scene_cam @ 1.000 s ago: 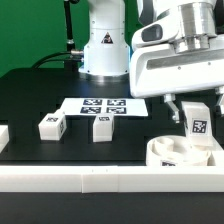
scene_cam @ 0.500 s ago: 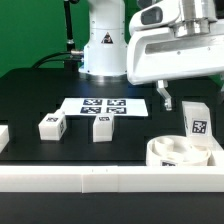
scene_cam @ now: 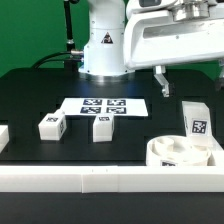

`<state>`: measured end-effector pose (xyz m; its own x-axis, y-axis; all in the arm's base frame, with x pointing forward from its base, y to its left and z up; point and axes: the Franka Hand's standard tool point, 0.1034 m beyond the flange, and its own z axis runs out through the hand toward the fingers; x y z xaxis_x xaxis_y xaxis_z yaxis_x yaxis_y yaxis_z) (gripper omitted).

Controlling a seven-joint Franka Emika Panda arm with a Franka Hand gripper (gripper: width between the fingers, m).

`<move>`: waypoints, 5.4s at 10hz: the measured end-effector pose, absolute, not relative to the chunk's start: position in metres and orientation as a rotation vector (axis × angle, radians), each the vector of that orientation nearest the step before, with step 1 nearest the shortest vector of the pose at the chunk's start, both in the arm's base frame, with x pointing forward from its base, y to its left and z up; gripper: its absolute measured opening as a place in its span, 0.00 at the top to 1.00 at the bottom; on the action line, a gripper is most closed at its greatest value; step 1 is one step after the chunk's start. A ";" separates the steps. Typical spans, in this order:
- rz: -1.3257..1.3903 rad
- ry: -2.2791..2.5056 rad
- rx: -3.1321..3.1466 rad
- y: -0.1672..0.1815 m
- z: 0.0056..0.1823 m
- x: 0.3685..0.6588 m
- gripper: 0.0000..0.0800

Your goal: Assemble stool

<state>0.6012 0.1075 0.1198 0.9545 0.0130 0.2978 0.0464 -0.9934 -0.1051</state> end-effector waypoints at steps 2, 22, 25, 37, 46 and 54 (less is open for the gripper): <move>-0.394 -0.149 -3.019 0.108 0.113 0.597 0.19; 0.019 -2.217 -2.169 0.113 0.088 0.611 0.19; 0.015 -2.208 -2.179 0.114 0.089 0.612 0.35; 0.032 -0.948 -2.930 0.117 0.088 0.611 0.58; 0.053 0.444 -3.028 0.118 0.088 0.612 0.58; 0.119 1.613 -2.511 0.127 0.086 0.615 0.58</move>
Offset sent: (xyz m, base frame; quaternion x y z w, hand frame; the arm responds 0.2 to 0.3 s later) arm 0.0081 -0.0079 -0.0056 -0.0133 -0.1893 -0.0812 0.9785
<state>0.6146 0.1271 0.0858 0.4168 -0.8966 -0.1498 -0.9088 -0.4080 -0.0866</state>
